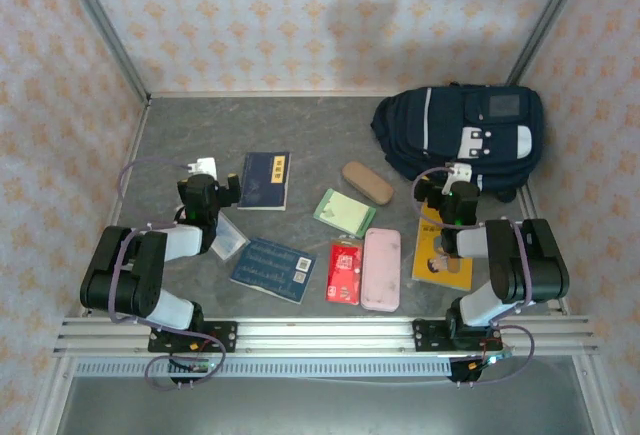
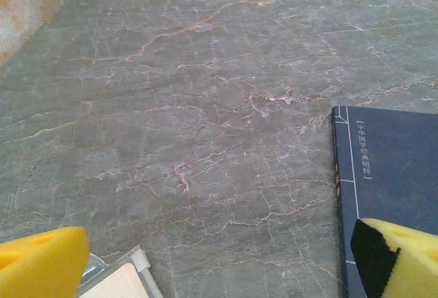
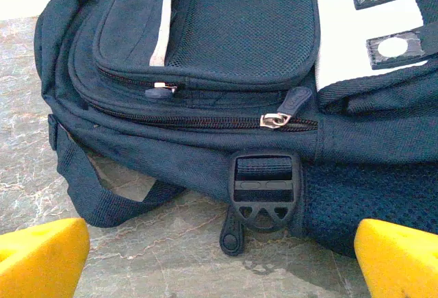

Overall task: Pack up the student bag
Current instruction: Pick up the student bag from the top-right of the table.

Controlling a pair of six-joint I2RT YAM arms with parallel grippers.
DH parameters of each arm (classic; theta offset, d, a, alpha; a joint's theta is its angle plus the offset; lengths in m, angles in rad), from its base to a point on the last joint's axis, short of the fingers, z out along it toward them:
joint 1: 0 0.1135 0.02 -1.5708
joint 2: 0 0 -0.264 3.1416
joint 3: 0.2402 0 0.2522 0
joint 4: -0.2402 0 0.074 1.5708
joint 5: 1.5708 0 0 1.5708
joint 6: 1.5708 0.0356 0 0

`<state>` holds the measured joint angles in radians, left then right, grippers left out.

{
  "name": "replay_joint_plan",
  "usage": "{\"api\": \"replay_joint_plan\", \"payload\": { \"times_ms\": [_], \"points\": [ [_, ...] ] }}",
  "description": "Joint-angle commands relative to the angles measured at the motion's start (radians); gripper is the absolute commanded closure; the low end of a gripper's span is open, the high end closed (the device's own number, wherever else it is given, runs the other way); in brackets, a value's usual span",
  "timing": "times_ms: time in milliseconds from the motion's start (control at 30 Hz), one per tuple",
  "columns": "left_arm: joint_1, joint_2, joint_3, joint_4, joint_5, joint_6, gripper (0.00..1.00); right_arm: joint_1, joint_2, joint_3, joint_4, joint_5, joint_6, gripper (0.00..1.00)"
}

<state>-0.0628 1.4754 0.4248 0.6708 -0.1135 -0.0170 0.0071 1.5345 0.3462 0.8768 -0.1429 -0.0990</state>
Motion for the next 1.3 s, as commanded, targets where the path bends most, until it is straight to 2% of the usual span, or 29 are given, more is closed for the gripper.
{"api": "replay_joint_plan", "payload": {
  "times_ms": [0,1267],
  "points": [
    [0.010,0.008,0.020,0.032,-0.034,0.016,0.00,0.007,0.008,0.019,0.047,-0.004,-0.010,0.01],
    [0.009,0.008,0.020,0.032,-0.034,0.016,0.00,-0.005,0.010,0.028,0.033,-0.025,0.000,0.01]
  ]
}}
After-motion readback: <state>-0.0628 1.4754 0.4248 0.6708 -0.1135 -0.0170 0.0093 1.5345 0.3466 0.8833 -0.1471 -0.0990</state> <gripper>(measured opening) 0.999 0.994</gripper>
